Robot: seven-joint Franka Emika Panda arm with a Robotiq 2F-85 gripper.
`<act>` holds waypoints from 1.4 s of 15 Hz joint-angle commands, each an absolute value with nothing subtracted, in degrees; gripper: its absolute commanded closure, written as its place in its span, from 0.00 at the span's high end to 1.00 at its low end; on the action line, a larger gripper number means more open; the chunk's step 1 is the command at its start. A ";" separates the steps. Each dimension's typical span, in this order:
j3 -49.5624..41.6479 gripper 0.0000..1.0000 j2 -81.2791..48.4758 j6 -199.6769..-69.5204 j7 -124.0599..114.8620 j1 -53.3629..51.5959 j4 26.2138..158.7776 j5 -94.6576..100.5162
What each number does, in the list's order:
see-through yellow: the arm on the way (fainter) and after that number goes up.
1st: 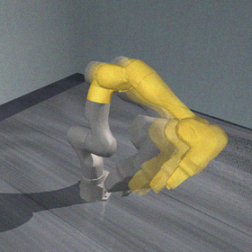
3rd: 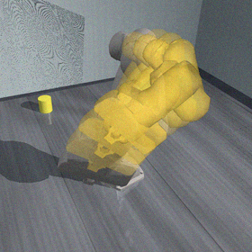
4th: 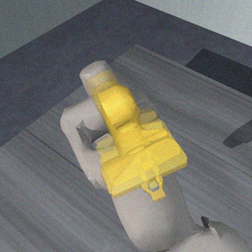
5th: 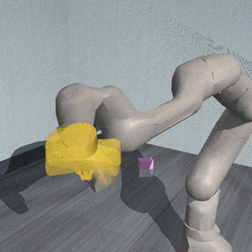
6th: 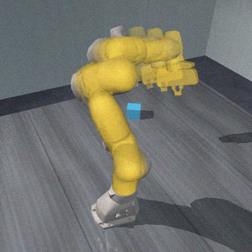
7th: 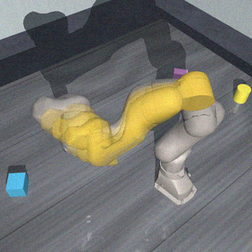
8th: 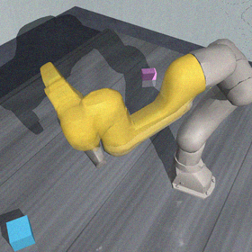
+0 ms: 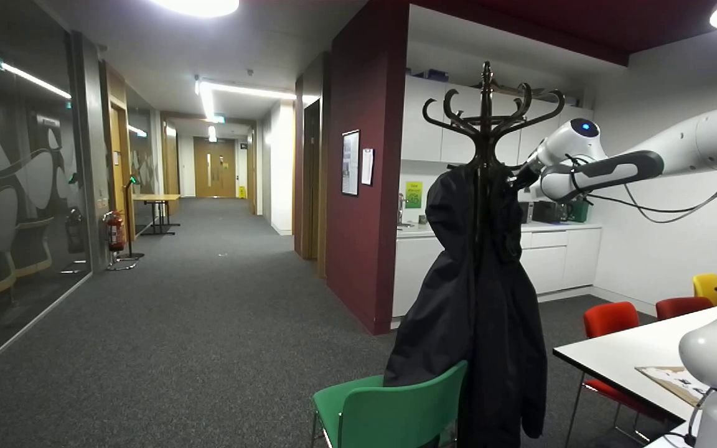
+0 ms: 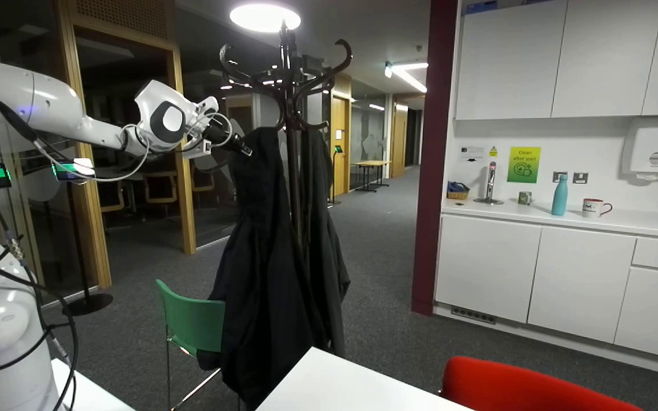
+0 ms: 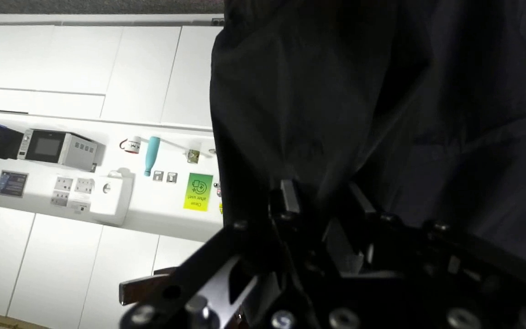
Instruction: Pick up a jacket and place it on the green chair
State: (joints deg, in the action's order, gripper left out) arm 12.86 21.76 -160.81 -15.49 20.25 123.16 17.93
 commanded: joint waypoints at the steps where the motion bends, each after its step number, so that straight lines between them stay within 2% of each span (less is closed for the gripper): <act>1: 12.55 0.01 22.86 -161.13 -13.84 20.29 120.99 18.68; 5: 12.92 0.01 25.01 -161.16 -14.07 20.23 120.10 18.72; 21: 15.08 0.01 33.41 -161.50 -8.51 4.90 126.64 19.70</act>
State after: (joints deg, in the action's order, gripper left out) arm 15.20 31.82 -160.61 -10.86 6.12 126.32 19.85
